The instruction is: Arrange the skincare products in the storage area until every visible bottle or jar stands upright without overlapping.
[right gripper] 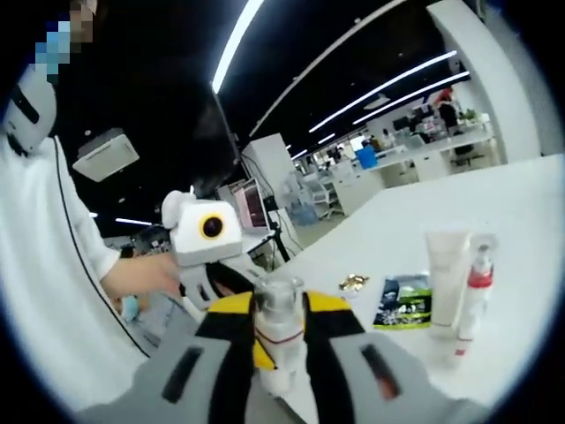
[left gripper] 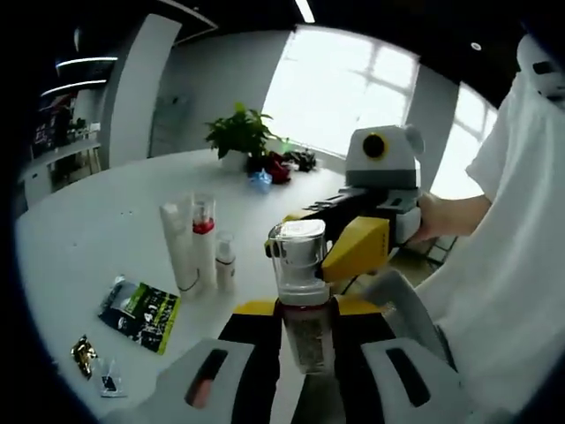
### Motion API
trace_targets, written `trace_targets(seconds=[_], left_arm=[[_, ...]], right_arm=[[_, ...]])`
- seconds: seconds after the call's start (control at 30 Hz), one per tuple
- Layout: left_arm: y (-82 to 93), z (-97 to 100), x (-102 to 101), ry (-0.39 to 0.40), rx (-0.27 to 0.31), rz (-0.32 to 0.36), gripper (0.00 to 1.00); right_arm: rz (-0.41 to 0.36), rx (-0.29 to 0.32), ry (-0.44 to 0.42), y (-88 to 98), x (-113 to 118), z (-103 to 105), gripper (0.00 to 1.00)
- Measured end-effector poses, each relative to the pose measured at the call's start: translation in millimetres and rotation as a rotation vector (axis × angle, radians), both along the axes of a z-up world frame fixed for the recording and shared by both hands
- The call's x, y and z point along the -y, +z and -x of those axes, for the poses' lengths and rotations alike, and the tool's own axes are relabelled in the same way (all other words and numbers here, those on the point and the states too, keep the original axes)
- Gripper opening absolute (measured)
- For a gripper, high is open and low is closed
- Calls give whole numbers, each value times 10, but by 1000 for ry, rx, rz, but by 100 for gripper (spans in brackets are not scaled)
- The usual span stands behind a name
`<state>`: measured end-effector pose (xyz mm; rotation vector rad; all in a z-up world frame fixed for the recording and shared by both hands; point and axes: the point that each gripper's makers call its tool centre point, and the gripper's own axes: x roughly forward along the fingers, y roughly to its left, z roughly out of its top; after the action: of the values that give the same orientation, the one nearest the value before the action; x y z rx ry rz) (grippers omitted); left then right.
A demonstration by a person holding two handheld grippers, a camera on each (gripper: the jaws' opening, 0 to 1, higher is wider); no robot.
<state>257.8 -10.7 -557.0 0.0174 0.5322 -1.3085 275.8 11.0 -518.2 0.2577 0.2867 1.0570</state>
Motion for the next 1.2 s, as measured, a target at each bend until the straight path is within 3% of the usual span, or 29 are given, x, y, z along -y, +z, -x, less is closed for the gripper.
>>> trace_targets(seconds=[0.23, 0.47, 0.73, 1.07, 1.2], left_arm=[[-137, -68, -7, 10, 41, -68, 18], [-278, -81, 1, -5, 68, -127, 18], [-360, -133, 29, -13, 99, -151, 18], [-632, -250, 109, -17, 130, -198, 18], [-795, -298, 142, -11, 110, -219, 18]], right_arm=[[114, 78, -28, -56, 39, -58, 20], [94, 78, -19, -70, 51, -46, 20], [122, 74, -24, -142, 101, -66, 20], [237, 81, -46, -397, 139, -143, 20], [298, 79, -49, -569, 148, -182, 20]])
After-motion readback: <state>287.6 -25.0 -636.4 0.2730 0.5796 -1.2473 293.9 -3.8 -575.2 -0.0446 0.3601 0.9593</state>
